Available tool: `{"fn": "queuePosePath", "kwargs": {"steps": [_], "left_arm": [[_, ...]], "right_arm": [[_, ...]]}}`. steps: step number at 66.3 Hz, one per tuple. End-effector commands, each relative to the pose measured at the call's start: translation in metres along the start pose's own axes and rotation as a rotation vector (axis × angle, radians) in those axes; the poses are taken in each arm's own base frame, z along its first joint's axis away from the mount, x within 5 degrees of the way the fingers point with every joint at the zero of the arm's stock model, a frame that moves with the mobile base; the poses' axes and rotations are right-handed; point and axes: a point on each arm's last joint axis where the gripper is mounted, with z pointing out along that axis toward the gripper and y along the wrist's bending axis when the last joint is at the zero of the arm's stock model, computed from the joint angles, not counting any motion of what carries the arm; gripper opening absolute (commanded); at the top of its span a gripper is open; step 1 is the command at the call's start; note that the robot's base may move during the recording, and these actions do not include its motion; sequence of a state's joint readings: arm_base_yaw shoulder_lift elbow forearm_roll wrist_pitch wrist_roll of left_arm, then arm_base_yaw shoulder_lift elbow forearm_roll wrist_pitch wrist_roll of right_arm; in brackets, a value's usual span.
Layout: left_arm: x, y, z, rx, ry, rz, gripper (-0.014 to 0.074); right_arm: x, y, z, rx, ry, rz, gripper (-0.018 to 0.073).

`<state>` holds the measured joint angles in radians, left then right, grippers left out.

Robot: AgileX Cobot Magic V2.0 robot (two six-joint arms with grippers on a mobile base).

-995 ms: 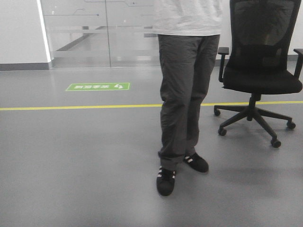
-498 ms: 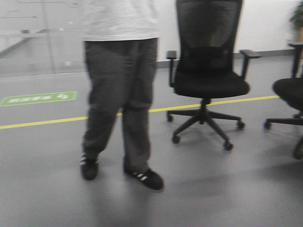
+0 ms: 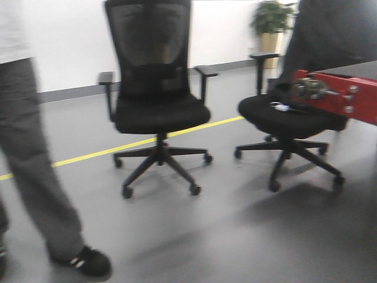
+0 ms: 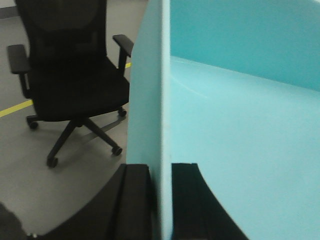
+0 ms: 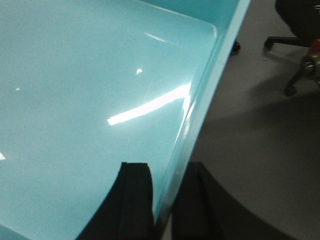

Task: Fetch blue bin and place on conveyor start
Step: 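Hold the bin with both grippers while driving toward the red conveyor, then hold the bin with both grippers while approaching the conveyor belt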

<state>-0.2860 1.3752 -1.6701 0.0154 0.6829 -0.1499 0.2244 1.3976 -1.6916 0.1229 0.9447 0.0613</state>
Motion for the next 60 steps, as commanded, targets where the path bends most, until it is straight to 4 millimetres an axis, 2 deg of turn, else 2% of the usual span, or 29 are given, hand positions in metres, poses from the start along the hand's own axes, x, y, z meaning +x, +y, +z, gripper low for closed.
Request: {"fn": "queuePosePath", "kwargs": {"steps": [1, 60], "left_arm": [[-0.0116, -0.0028, -0.0090, 0.032, -0.094, -0.041, -0.0111], [-0.0116, -0.0028, -0.0090, 0.032, -0.094, -0.041, -0.0111]], "right_arm": [[-0.0050, -0.0028, -0.0039, 0.026, -0.050, -0.051, -0.0151], [-0.0054, -0.0027, -0.0040, 0.026, -0.054, -0.051, -0.0151]]}}
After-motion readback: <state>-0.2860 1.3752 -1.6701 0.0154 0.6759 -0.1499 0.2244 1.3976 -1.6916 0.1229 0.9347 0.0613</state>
